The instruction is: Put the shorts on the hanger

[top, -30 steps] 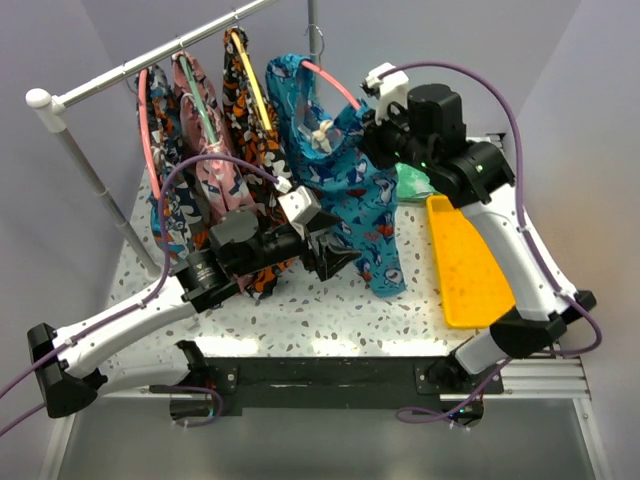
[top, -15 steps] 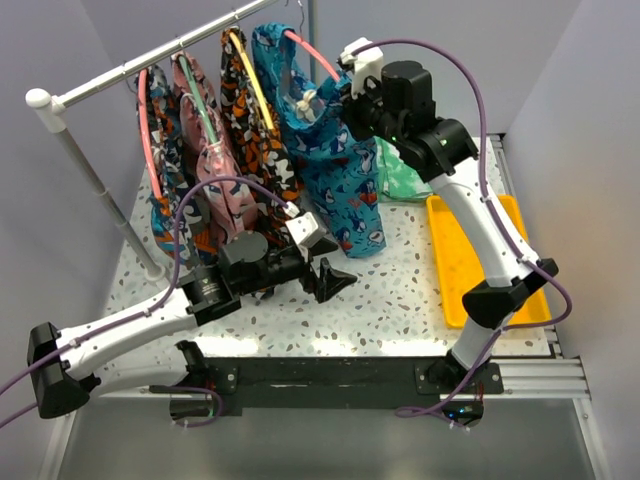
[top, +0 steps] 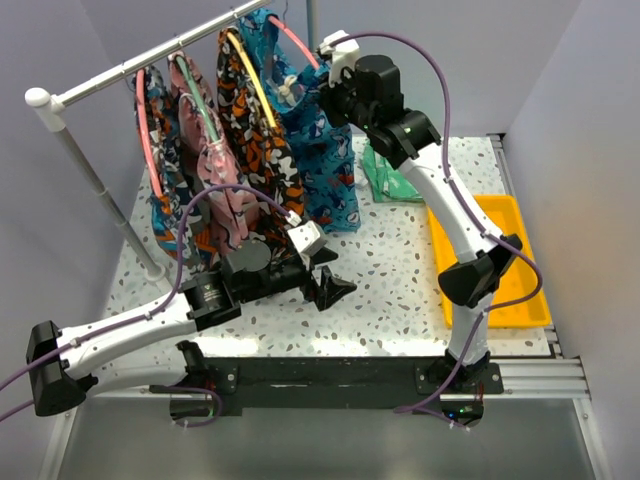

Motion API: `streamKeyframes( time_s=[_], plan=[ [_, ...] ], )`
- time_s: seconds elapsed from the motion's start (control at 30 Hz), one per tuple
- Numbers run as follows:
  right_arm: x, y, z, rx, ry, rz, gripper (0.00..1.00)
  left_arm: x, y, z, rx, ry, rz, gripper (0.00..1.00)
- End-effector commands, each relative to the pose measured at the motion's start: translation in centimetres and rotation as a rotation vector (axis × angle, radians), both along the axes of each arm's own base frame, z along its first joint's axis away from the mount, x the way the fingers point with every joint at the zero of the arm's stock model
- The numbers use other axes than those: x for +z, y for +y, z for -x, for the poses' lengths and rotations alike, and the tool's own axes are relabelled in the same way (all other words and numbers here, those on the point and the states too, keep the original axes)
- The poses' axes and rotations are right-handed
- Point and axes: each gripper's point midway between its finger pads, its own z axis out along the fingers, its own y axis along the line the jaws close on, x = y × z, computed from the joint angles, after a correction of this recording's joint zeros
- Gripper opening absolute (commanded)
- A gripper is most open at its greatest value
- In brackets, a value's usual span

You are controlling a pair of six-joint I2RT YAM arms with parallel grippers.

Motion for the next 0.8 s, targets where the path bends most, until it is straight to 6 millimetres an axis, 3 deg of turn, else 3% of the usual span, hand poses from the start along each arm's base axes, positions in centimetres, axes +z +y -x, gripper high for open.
streamKeyframes(
  time_s=[0.0, 0.23, 0.43, 0.77],
  plan=[
    [9.7, -0.4, 1.0, 0.002, -0.226, -0.197, 0.0, 1.8, 0.1, -0.1, 0.015, -0.027, 0.053, 0.85],
    [10.4, 0.1, 0.5, 0.004, -0.242, -0.23, 0.0, 1.7, 0.0, -0.2, 0.017, -0.033, 0.047, 0.85],
    [8.5, 1.3, -0.9, 0.003, -0.216, -0.219, 0.0, 1.8, 0.0, -0.2, 0.019, -0.033, 0.048, 0.85],
    [5.4, 1.5, -2.3, -0.028, -0.17, -0.173, 0.0, 1.8, 0.0, 0.0, 0.019, -0.031, 0.048, 0.85]
  ],
)
